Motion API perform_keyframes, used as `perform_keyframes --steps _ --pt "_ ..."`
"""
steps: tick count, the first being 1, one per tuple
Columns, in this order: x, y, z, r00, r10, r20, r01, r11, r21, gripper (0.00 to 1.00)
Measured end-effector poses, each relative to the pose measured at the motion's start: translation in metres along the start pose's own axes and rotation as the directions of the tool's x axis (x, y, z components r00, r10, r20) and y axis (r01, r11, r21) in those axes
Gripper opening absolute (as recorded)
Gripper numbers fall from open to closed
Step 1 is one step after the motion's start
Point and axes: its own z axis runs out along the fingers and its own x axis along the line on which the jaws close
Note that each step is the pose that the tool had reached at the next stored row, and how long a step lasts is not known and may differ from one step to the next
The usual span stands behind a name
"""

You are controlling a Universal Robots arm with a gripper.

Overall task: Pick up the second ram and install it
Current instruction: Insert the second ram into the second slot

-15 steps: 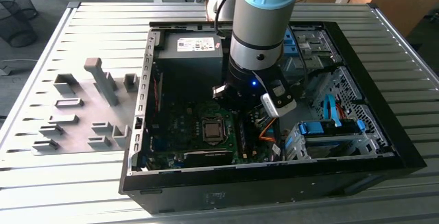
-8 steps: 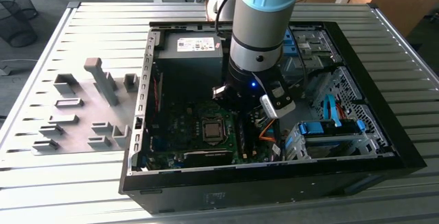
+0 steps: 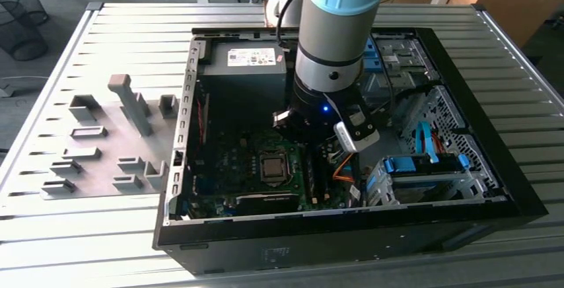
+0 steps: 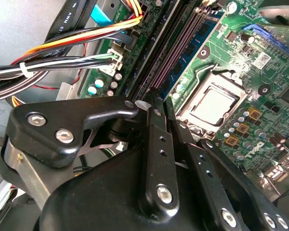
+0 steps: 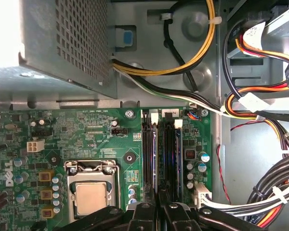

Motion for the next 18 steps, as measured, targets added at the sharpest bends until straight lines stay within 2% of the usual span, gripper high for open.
perform_keyframes --steps 9,18 --pt "-0.0009 0.0001 0.0002 0.9998 -0.022 0.0006 0.022 0.9998 0.0001 0.14" --pt "-0.0011 0.0001 0.0024 0.9997 -0.024 0.0007 0.024 0.9997 0.0000 0.14"
